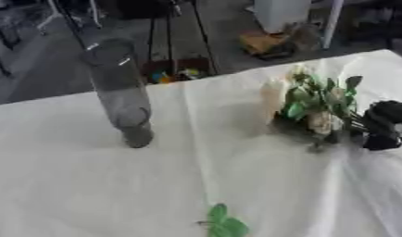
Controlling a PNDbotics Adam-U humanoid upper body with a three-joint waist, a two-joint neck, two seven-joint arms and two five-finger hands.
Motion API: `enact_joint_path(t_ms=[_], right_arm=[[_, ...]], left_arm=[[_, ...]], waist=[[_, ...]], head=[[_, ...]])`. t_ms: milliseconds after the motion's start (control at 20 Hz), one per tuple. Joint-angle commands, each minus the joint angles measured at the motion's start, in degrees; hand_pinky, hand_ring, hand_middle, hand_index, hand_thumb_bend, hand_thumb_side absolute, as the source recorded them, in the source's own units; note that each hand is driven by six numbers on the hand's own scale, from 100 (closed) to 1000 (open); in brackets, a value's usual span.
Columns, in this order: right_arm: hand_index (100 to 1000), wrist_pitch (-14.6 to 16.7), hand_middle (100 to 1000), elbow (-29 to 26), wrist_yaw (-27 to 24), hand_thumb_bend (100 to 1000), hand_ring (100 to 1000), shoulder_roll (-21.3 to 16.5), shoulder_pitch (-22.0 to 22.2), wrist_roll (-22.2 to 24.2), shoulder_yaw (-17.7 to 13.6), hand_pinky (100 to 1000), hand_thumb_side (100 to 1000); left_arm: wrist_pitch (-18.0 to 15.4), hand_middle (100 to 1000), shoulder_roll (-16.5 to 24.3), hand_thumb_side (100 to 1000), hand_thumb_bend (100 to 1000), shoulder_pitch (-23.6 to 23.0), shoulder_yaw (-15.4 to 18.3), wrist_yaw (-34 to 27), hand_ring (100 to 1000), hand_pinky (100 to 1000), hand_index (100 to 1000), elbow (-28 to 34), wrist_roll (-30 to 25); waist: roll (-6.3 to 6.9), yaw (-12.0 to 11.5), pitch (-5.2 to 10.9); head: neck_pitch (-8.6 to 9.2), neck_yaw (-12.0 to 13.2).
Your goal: Arrange flowers into the vase.
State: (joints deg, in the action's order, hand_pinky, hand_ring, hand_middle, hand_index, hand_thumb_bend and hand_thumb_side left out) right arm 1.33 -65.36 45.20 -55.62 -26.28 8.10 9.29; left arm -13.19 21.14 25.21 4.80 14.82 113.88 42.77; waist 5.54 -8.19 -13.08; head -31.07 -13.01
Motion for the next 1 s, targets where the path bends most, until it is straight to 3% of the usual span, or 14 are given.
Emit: enact_joint_path(t_ms=[50, 150, 250, 650, 1000], right_arm=[[100, -0.81, 100, -0.27, -0.46, 217, 100, -1.16, -1.15, -4.7, 0.0, 100, 496], [100, -0.65, 100, -0.4, -0.32, 318, 100, -1.31, -0.99, -6.76, 0.18, 100, 482], [100, 0.01, 100, -0.84, -0.37, 356, 100, -1.54, -0.7, -8.05, 0.18, 100, 464], [100, 2.86, 100, -5.52, -2.32, 304, 100, -3.56, 0.59, -7.58, -0.42, 100, 454], [100, 0.57, 100, -10.08, -9.45, 304, 100, -4.07, -0.39, -7.86, -2.11, 100, 464]], left_arm=[[0.02, 879, 0.74, 1000, 384, 0.76, 0.14, -0.15, 1000, 899, 969, 0.72, -0.39], [0.06, 879, 0.75, 1000, 383, 0.79, 0.17, -0.11, 1000, 899, 969, 0.72, -0.46], [0.08, 879, 0.8, 1000, 380, 0.83, 0.22, -0.06, 1000, 899, 969, 0.72, -0.5], [0.1, 879, 1.05, 1000, 378, 0.89, 0.32, 0.15, 1000, 900, 969, 0.72, -0.24], [0.16, 880, 1.1, 1000, 377, 0.8, 0.27, 0.24, 1000, 900, 969, 0.72, -0.22]], waist=[[-0.28, -0.05, 0.66], [-0.31, -0.08, 0.61], [-0.34, -0.1, 0.57], [-0.63, 0.33, 0.6], [-0.85, 0.52, 0.58]], head=[[0.45, 0.22], [0.32, 0.48], [0.16, 0.77], [-0.12, 2.69], [0.29, 5.78]])
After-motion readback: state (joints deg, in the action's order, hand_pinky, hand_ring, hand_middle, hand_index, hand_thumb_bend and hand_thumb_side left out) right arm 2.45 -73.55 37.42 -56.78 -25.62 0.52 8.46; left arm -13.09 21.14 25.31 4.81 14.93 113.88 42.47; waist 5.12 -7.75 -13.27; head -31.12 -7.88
